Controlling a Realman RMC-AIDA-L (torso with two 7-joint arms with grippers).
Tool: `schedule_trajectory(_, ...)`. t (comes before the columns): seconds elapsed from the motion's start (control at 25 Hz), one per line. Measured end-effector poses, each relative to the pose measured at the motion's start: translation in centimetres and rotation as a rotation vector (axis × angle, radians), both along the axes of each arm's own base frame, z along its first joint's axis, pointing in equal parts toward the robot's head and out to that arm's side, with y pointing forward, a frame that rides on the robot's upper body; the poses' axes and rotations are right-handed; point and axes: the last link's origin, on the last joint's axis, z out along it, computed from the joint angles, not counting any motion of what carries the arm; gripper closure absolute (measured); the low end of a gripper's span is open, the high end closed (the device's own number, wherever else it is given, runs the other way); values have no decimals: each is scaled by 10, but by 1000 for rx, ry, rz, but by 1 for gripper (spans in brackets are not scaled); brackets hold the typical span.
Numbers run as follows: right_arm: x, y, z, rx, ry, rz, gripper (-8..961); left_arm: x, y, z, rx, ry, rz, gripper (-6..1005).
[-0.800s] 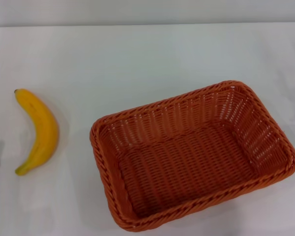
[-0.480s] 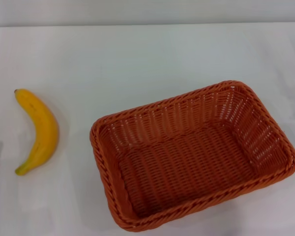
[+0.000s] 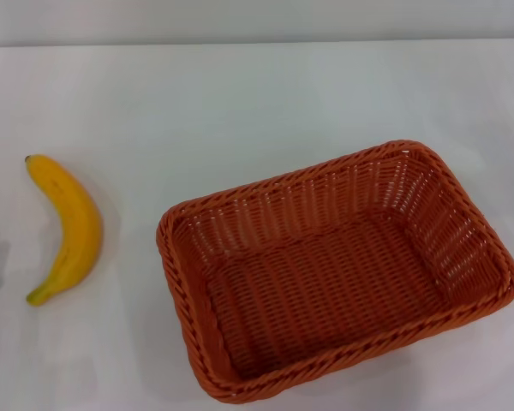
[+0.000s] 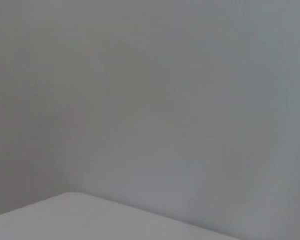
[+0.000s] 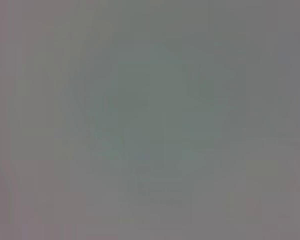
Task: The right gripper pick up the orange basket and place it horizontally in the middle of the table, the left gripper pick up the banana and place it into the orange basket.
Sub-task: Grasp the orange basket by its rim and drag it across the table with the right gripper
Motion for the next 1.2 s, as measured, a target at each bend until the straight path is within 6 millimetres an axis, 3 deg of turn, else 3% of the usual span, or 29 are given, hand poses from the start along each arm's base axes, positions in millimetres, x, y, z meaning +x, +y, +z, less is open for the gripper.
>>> schedule_trajectory(0.24, -54, 17, 44, -261, -92, 17, 127, 1, 3, 10, 43, 21, -19, 119)
schedule_trajectory(0.52, -136, -3, 59, -466, -177, -69, 128, -6, 10, 28, 131, 40, 13, 119)
schedule_trajectory(0.84, -215, -43, 31, -586, -303, -194, 128, -26, 6, 51, 266, 33, 135, 119)
schedule_trajectory(0.96, -227, -50, 12, -663, -282, -238, 128, -27, 6, 54, 255, 63, 122, 119)
schedule_trajectory(1.2, -228, -62, -9, -780, -284, -360, 129, -17, 17, 42, 148, 83, 47, 119)
